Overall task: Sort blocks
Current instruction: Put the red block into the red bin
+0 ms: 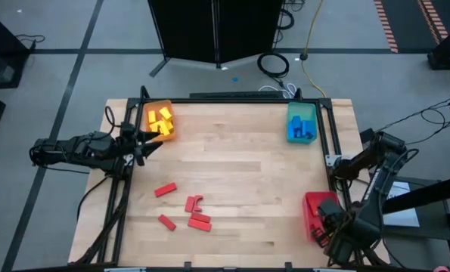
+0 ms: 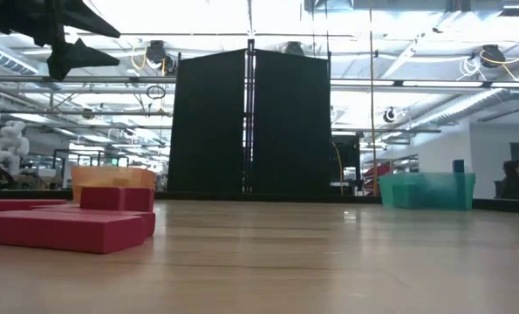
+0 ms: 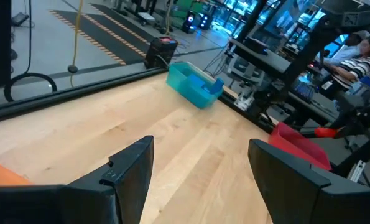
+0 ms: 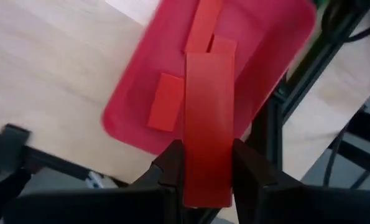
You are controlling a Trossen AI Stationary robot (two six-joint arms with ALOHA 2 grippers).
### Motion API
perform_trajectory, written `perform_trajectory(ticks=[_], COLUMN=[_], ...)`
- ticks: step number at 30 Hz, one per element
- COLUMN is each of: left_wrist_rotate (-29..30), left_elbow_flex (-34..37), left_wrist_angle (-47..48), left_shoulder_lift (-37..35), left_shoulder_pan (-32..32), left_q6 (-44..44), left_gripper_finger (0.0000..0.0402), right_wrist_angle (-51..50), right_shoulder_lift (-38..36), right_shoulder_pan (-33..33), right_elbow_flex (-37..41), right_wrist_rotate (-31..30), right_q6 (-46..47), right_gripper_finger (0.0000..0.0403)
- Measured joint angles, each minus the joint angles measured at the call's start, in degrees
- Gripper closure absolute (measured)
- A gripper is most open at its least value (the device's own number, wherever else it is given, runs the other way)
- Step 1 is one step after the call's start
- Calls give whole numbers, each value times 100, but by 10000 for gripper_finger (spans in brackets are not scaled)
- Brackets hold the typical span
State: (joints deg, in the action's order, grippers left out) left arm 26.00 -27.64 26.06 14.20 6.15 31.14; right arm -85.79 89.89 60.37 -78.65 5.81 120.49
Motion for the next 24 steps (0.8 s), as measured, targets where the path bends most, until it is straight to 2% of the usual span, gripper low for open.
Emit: perform_trajectory(ticks=[10,16,24], left_wrist_rotate=[0,0,1], left_elbow_flex=[0,0,0], left_wrist_angle=[-2,-2,-2], left_shoulder_lift=[0,0,0], left_shoulder_pan=[1,-1,1], left_q6=[7,10,24], left_gripper_finger=[143,143,143], right_wrist_angle=[1550,1735,1820], right_shoulder_lift=[2,7,9], right_shoulder_pan=[-14,-33,-42], right_elbow_flex=[1303,1812,1803], right_wrist_rotate=[28,50,55], right_q6=[29,31,32], right_gripper_finger=[341,338,212])
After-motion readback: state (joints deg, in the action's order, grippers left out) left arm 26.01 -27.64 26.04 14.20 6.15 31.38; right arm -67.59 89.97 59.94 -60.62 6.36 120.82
